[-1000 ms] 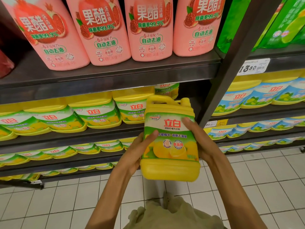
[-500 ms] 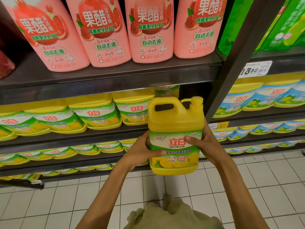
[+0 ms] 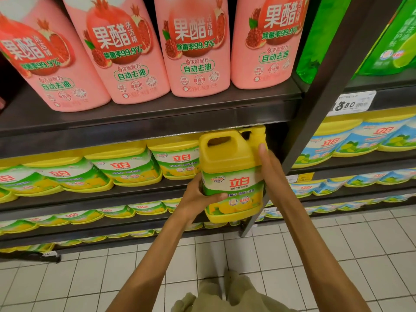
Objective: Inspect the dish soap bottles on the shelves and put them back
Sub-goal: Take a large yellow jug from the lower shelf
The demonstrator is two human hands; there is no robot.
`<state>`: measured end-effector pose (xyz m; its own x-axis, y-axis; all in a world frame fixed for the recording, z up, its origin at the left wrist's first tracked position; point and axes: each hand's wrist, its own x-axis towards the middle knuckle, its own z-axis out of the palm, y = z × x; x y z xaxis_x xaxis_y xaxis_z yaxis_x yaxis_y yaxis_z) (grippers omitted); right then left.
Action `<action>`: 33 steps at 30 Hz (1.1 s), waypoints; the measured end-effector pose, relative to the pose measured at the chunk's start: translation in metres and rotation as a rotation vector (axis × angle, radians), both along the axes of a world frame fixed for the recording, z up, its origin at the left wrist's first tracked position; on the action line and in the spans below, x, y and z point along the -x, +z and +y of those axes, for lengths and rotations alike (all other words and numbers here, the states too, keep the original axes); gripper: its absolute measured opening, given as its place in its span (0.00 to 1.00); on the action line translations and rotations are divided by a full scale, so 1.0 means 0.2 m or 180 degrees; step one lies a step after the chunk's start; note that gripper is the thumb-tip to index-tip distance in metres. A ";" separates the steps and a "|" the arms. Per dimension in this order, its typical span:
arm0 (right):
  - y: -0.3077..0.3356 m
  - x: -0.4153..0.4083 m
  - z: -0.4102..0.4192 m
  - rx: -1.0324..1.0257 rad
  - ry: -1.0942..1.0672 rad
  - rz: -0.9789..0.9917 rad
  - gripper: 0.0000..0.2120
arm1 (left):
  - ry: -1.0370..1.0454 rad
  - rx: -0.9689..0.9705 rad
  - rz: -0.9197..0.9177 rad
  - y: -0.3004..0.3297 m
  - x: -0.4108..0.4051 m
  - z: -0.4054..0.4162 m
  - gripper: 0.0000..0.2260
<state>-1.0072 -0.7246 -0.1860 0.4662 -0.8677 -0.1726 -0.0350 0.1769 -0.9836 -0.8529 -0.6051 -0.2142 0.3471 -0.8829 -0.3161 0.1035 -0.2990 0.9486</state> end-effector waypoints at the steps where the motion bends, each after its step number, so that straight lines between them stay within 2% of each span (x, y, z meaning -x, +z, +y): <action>1: 0.01 -0.03 -0.03 -0.0016 -0.0080 0.0011 0.29 | 0.0040 0.0000 0.0002 0.00 0.00 -0.01 0.32; 3: 0.02 -0.09 -0.10 -0.0006 -0.0282 0.0040 0.20 | 0.0130 0.0007 -0.0045 0.00 0.00 -0.05 0.33; 6: 0.02 -0.15 -0.18 0.0088 -0.0590 0.0062 0.13 | 0.0228 0.0063 -0.0058 0.00 0.00 -0.13 0.33; 13: 0.01 -0.19 -0.26 -0.0011 -0.0957 0.0130 0.08 | 0.0351 0.0141 0.0158 -0.03 -0.01 -0.27 0.33; 17: -0.02 -0.19 -0.25 0.0073 -0.1052 0.0222 0.09 | 0.0444 0.0107 0.0072 -0.06 -0.01 -0.31 0.33; 21: -0.05 -0.21 -0.25 -0.0025 -0.1282 0.0172 0.17 | 0.0459 0.0115 -0.0214 -0.06 0.00 -0.33 0.33; 24: -0.04 -0.23 -0.24 0.0142 -0.1489 0.0056 0.12 | 0.0655 -0.0027 -0.0490 -0.07 0.03 -0.34 0.29; 28: -0.05 -0.25 -0.20 -0.0052 -0.1510 -0.0255 0.10 | 0.0991 -0.0336 -0.0212 -0.10 0.07 -0.33 0.21; 33: -0.07 -0.28 -0.18 -0.0424 -0.1760 -0.0331 0.22 | 0.1305 -0.0543 -0.0385 -0.12 0.09 -0.37 0.15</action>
<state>-0.9506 -0.7615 -0.1998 -0.0302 -0.9611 -0.2747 0.1936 0.2640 -0.9449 -0.8712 -0.6797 -0.2376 0.7003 -0.6039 -0.3807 0.1374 -0.4093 0.9020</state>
